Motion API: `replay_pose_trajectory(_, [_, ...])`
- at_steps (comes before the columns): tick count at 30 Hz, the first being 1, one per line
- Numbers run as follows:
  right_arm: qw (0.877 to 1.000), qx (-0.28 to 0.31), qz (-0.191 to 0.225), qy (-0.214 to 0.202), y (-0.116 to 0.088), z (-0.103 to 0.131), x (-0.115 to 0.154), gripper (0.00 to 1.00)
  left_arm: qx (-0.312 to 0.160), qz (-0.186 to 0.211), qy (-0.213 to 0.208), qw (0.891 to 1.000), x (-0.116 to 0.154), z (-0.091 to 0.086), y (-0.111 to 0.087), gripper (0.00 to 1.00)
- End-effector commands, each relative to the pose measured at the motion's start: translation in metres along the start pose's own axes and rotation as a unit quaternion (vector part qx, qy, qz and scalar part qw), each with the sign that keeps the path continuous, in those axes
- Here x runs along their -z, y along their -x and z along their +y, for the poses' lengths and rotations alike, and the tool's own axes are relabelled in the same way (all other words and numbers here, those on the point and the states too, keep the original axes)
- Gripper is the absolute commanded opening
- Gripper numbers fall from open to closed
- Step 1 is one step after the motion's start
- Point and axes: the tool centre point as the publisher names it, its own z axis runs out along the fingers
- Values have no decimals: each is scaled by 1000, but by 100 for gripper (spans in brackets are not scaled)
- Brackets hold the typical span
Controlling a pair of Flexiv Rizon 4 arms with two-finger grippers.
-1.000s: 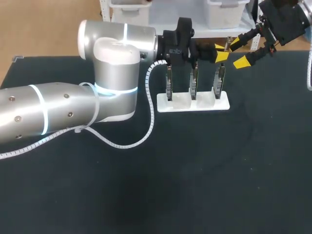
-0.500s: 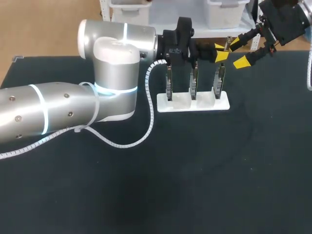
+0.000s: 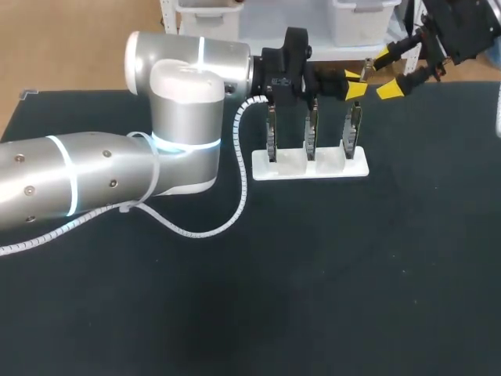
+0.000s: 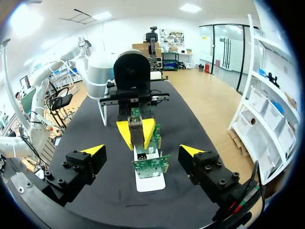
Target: Pick up the optical module with the left hand, and insert it into the network port with the right hand.
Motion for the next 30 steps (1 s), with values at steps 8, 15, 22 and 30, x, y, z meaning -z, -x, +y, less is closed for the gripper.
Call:
replay_pose_trajectory(8, [1000,23,0,14,15,-10,0,100,1,2,-3,1000,-1,3,1,0])
replay_pose_trajectory(15, [999,33,-7,24,24,-9,-2,100,1,2,-3,1000,-1,3,1,0])
replay_pose_trajectory(22, [999,38,-11,26,29,-7,-2,100,1,2,-3,1000,-1,3,1,0])
replay_pose_trajectory(30, [998,37,-11,42,30,3,-4,100,1,2,-3,1000,-1,3,1,0])
